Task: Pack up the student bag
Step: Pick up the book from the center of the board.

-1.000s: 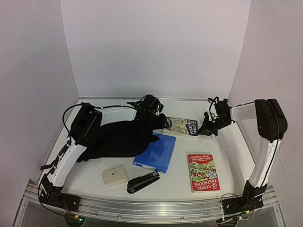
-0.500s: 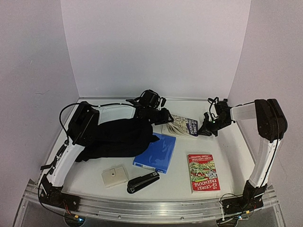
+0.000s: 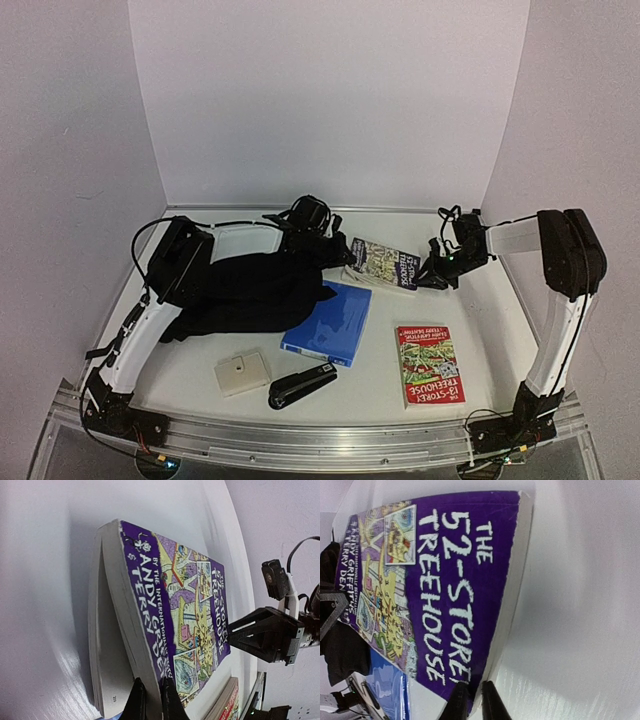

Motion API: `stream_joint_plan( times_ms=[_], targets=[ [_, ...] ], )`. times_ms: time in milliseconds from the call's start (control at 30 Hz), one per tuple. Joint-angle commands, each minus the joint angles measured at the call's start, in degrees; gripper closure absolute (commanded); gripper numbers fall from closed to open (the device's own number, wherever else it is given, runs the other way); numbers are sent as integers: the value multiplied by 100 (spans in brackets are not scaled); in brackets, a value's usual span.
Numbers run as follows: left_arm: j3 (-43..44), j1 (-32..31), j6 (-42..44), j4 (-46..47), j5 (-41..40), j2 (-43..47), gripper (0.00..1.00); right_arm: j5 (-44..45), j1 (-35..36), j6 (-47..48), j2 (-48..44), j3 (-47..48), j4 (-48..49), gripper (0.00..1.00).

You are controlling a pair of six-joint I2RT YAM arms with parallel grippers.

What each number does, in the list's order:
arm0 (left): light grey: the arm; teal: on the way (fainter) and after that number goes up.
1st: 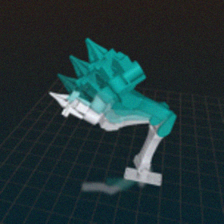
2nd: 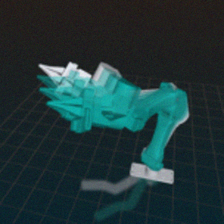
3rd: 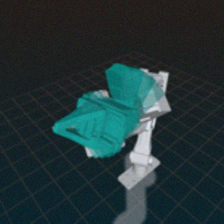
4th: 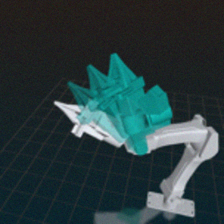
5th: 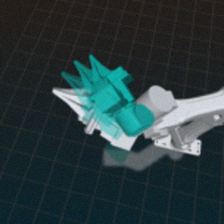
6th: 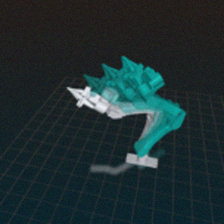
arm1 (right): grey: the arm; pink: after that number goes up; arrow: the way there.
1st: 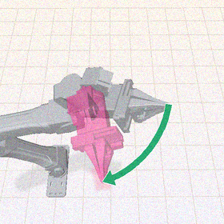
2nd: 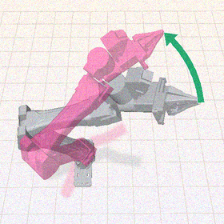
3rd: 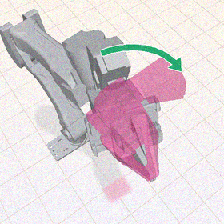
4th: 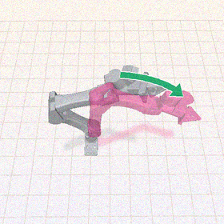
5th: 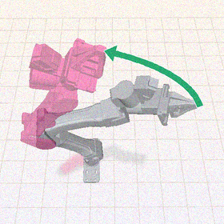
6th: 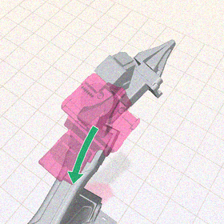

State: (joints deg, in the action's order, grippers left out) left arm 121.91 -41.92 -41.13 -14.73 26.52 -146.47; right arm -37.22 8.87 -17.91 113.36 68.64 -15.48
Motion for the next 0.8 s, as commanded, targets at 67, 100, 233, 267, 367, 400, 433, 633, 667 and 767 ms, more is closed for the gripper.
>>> stream_joint_plan(
  times_ms=[67, 100, 233, 267, 367, 400, 433, 633, 667, 767],
  targets=[
    [-58, -70, 474, 352, 477, 605, 100, -531, 45, 248, -321, 236, -32, 34],
    [-85, -70, 528, 375, 506, 690, 100, -610, 33, 309, -389, 261, -33, 27],
    [-435, -70, 791, 695, 740, 1207, 100, -776, -25, 619, -666, 351, -35, 9],
    [-570, -70, 868, 791, 776, 1365, 100, -794, -47, 699, -740, 366, -41, 7],
    [-850, -70, 1198, 931, 884, 1797, 100, -873, -178, 871, -974, 423, -52, 3],
    [-946, -70, 1288, 959, 907, 1946, 100, -953, -239, 931, -1024, 454, -57, 2],
    [-1041, -70, 1360, 1014, 927, 2097, 100, -1051, -301, 994, -1092, 479, -61, 2],
    [-1290, -72, 1581, 1138, 1187, 2757, 100, -1907, -483, 1297, -1400, 648, -110, 2],
    [-1325, -72, 1595, 1165, 1218, 2859, 100, -2064, -484, 1328, -1460, 658, -107, 2],
    [-1453, -71, 1562, 1316, 1367, 3134, 100, -2368, -474, 1358, -1644, 652, -83, 2]
  ],
)
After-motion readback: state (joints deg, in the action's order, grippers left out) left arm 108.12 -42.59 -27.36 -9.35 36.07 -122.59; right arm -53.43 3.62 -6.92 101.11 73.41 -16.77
